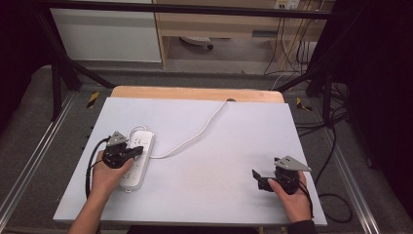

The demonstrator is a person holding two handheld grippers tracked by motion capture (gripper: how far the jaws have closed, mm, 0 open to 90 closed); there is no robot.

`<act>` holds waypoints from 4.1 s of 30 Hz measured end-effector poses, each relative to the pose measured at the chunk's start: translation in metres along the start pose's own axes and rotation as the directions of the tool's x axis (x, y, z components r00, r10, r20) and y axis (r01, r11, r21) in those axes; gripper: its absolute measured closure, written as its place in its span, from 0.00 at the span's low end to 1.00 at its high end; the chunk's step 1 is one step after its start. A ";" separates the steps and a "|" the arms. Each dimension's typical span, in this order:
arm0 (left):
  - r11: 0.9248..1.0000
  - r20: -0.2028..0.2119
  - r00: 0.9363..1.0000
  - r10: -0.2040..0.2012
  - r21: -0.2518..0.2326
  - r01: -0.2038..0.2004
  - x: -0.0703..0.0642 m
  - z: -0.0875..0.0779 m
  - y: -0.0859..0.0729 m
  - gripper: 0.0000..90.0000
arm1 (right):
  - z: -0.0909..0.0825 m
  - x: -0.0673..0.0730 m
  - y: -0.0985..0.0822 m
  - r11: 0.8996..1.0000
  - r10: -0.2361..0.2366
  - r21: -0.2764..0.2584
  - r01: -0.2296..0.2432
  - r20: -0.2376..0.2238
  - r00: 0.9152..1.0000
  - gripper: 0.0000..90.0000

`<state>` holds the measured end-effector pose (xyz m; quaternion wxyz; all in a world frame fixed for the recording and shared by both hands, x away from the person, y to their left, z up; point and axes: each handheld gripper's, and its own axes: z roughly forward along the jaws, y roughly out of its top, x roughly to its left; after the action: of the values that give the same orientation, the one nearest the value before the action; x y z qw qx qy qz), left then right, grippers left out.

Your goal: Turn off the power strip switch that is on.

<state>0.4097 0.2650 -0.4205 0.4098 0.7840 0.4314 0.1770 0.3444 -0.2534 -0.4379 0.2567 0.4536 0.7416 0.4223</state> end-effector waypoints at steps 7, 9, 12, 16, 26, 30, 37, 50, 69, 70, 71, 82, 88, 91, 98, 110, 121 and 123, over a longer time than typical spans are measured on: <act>1.000 -0.001 1.000 -0.002 0.003 0.002 0.000 0.001 0.000 1.00 | 0.000 0.000 0.000 1.000 0.004 0.004 -0.004 0.001 1.000 0.04; 1.000 -0.002 1.000 -0.001 0.002 0.001 0.000 0.001 0.000 1.00 | 0.000 0.000 0.000 1.000 0.005 0.007 -0.005 -0.001 1.000 0.04; 1.000 -0.005 1.000 0.004 0.011 -0.003 0.001 0.002 0.000 1.00 | 0.000 0.000 0.000 1.000 0.004 0.008 -0.004 0.000 1.000 0.04; 1.000 0.000 1.000 0.005 0.008 -0.005 0.000 0.002 -0.001 1.00 | -0.001 0.000 0.000 1.000 0.006 0.001 -0.006 0.000 1.000 0.04; 1.000 0.007 1.000 -0.008 0.011 0.008 0.000 0.003 -0.001 1.00 | 0.000 0.000 0.000 1.000 0.005 0.008 -0.005 -0.001 1.000 0.04; 1.000 0.009 1.000 -0.011 0.015 0.011 0.000 0.003 -0.002 1.00 | 0.000 0.000 0.000 1.000 0.006 0.007 -0.006 -0.002 1.000 0.04; 1.000 0.014 1.000 -0.015 0.017 0.015 0.001 0.004 -0.002 1.00 | 0.002 0.001 0.000 1.000 -0.002 0.014 0.002 -0.007 1.000 0.04; 1.000 0.018 1.000 -0.020 0.021 0.020 0.002 0.004 -0.002 1.00 | 0.001 0.001 0.000 1.000 0.013 0.023 -0.012 -0.009 1.000 0.04; 0.999 0.009 1.000 -0.005 0.039 0.005 0.000 0.005 0.001 1.00 | 0.002 0.002 0.000 1.000 0.009 0.027 -0.009 -0.011 1.000 0.04; 0.999 0.011 1.000 -0.008 0.040 0.007 0.001 0.005 0.001 1.00 | 0.002 0.002 0.000 1.000 0.012 0.025 -0.012 -0.012 1.000 0.04; 0.999 0.011 1.000 -0.008 0.039 0.008 0.001 0.005 0.001 1.00 | 0.002 0.002 0.000 1.000 0.012 0.022 -0.012 -0.011 1.000 0.04; 0.999 0.005 1.000 0.002 0.049 -0.002 0.000 0.005 0.002 1.00 | 0.002 0.002 -0.001 0.999 0.012 0.032 -0.011 -0.010 1.000 0.04; 0.998 -0.002 1.000 0.010 0.060 -0.010 -0.001 0.005 0.004 1.00 | 0.003 0.002 -0.001 0.999 0.013 0.031 -0.013 -0.009 1.000 0.04; 0.998 -0.009 1.000 0.017 0.065 -0.017 -0.003 0.005 0.004 1.00 | 0.002 0.002 -0.001 0.999 0.013 0.032 -0.013 -0.009 1.000 0.04; 0.998 -0.006 1.000 0.018 0.066 -0.017 -0.002 0.005 0.004 1.00 | 0.002 0.002 -0.001 0.999 0.013 0.031 -0.013 -0.008 1.000 0.04; 0.997 -0.010 1.000 0.024 0.068 -0.023 -0.003 0.006 0.005 1.00 | 0.002 0.001 -0.001 0.999 0.011 0.031 -0.010 -0.007 1.000 0.04; 0.997 -0.010 1.000 0.021 0.071 -0.020 -0.003 0.006 0.005 1.00 | 0.002 0.001 -0.001 0.999 0.013 0.033 -0.013 -0.008 1.000 0.04; 0.997 -0.013 1.000 0.023 0.074 -0.022 -0.003 0.006 0.006 1.00 | 0.002 0.002 -0.001 0.999 0.013 0.033 -0.013 -0.008 1.000 0.04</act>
<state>0.4144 0.2578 -0.4193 0.3757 0.8021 0.4315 0.1709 0.3451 -0.2514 -0.4398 0.2435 0.4608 0.7466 0.4134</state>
